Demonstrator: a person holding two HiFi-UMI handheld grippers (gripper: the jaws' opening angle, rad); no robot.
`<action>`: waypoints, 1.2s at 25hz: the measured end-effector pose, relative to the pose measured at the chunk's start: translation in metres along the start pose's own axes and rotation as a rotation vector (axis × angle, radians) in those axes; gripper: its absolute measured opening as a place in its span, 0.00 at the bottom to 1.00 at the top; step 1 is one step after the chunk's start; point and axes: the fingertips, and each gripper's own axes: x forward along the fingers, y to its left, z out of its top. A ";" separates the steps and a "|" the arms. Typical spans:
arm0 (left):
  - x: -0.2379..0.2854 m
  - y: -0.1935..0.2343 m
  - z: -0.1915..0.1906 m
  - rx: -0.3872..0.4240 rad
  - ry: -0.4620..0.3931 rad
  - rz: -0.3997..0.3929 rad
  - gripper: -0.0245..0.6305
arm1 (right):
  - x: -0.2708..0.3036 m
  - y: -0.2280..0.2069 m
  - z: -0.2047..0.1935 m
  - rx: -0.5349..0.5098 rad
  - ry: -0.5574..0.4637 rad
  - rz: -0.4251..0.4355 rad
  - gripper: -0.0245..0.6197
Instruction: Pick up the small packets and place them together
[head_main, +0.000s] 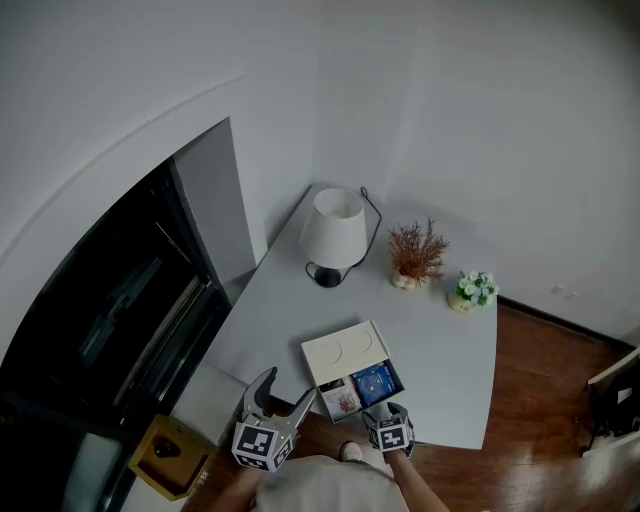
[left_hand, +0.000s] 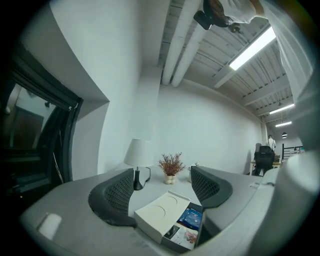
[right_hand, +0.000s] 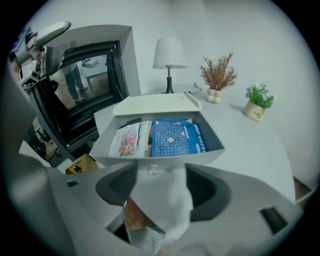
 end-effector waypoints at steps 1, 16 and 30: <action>0.002 -0.003 0.000 0.000 -0.001 -0.006 0.56 | -0.005 -0.005 -0.001 0.002 -0.010 -0.011 0.65; 0.019 -0.032 0.022 0.088 -0.062 -0.041 0.56 | -0.231 0.010 0.226 -0.078 -0.936 0.096 0.60; 0.008 -0.029 0.043 0.058 -0.126 -0.020 0.54 | -0.239 0.018 0.222 -0.156 -0.876 0.151 0.60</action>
